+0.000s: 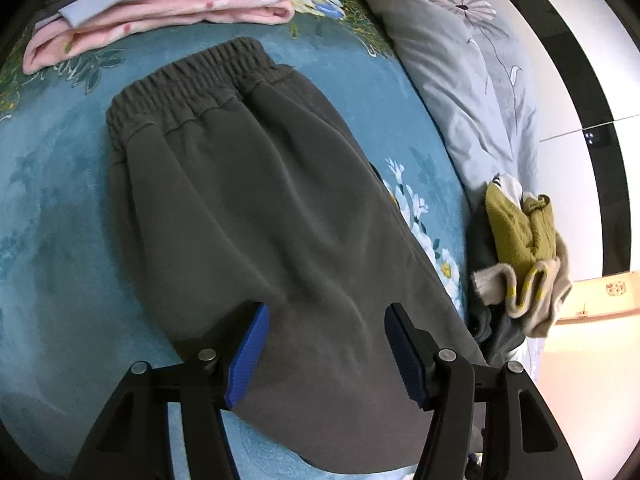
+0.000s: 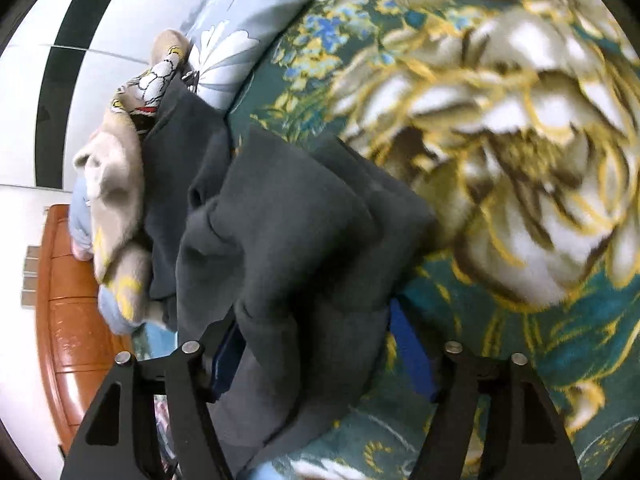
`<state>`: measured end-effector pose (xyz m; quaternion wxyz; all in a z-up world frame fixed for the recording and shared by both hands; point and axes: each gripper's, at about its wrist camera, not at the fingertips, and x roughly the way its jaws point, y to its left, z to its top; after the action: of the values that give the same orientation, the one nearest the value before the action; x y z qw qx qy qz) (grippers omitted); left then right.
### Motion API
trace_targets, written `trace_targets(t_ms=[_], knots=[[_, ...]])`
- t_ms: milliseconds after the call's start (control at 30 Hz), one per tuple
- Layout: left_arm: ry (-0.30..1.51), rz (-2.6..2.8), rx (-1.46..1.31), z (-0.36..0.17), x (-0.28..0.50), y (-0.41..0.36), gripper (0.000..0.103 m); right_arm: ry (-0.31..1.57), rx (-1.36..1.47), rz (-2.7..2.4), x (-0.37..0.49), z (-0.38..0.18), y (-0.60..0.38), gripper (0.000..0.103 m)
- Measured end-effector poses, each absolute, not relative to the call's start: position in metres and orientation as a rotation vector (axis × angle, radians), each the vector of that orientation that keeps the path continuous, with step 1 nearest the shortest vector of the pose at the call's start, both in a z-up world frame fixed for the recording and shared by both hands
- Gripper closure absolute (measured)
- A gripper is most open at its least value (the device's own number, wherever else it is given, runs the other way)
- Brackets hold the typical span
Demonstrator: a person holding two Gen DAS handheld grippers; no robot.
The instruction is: Fold clothes
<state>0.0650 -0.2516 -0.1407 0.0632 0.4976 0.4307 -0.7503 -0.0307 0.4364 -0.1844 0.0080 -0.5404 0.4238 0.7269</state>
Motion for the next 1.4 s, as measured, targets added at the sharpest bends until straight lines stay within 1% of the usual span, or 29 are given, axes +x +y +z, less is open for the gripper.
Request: trace_targets(t_ms=[100, 167, 267, 400, 500, 567, 633, 700, 767, 833, 900, 967, 1067, 1133, 1267, 1333, 1367, 1400], knots=[[1.336, -2.276, 1.472, -0.138, 0.069, -0.256, 0.039, 1.288, -1.682, 2.276, -0.038, -0.175, 0.43, 0.077], [1.351, -2.279, 1.462, -0.137, 0.071, -0.257, 0.039, 1.258, -1.666, 2.315, -0.042, -0.161, 0.428, 0.08], [1.354, -2.293, 1.464, -0.136, 0.07, -0.256, 0.038, 1.301, -1.621, 2.407, -0.047, -0.138, 0.439, 0.081], [1.336, -2.325, 1.48, -0.134, 0.065, -0.25, 0.038, 1.141, -1.544, 2.443, -0.048, -0.115, 0.46, 0.082], [1.313, -2.341, 1.494, -0.132, 0.063, -0.247, 0.038, 0.902, -1.569, 2.483, -0.045, -0.1, 0.447, 0.082], [1.313, -2.342, 1.497, -0.132, 0.064, -0.247, 0.039, 0.639, -1.541, 2.584, -0.043, -0.075, 0.418, 0.082], [1.327, -2.34, 1.486, -0.132, 0.061, -0.246, 0.038, 0.266, -1.464, 2.725, -0.039, -0.041, 0.368, 0.082], [1.346, -2.337, 1.471, -0.132, 0.055, -0.244, 0.038, -0.146, -1.307, 2.9, -0.022, -0.007, 0.303, 0.081], [1.369, -2.336, 1.451, -0.132, 0.053, -0.244, 0.038, -0.415, -1.224, 3.026, -0.002, 0.005, 0.244, 0.081], [1.389, -2.334, 1.432, -0.132, 0.055, -0.247, 0.038, -0.658, -1.207, 3.11, 0.016, 0.0, 0.183, 0.081], [1.415, -2.327, 1.41, -0.131, 0.059, -0.252, 0.038, -0.827, -1.258, 3.122, 0.026, -0.017, 0.139, 0.081], [1.475, -2.307, 1.381, -0.132, 0.064, -0.258, 0.038, -0.946, -1.36, 3.118, 0.04, -0.04, 0.102, 0.081], [1.532, -2.275, 1.364, -0.137, 0.067, -0.263, 0.038, -1.104, -1.435, 3.074, 0.056, -0.07, 0.067, 0.08], [1.53, -2.277, 1.369, -0.137, 0.067, -0.263, 0.038, -1.232, -1.46, 3.021, 0.066, -0.093, 0.049, 0.079], [1.529, -2.292, 1.396, -0.137, 0.07, -0.263, 0.037, -1.317, -1.572, 2.933, 0.073, -0.12, 0.037, 0.07], [1.573, -2.301, 1.436, -0.139, 0.07, -0.253, 0.037, -1.346, -1.625, 2.923, 0.08, -0.125, 0.037, 0.066], [1.596, -2.305, 1.457, -0.14, 0.069, -0.248, 0.036, -1.373, -1.64, 2.923, 0.084, -0.127, 0.039, 0.062], [1.618, -2.308, 1.477, -0.141, 0.069, -0.243, 0.036, -1.401, -1.655, 2.922, 0.087, -0.129, 0.041, 0.055]])
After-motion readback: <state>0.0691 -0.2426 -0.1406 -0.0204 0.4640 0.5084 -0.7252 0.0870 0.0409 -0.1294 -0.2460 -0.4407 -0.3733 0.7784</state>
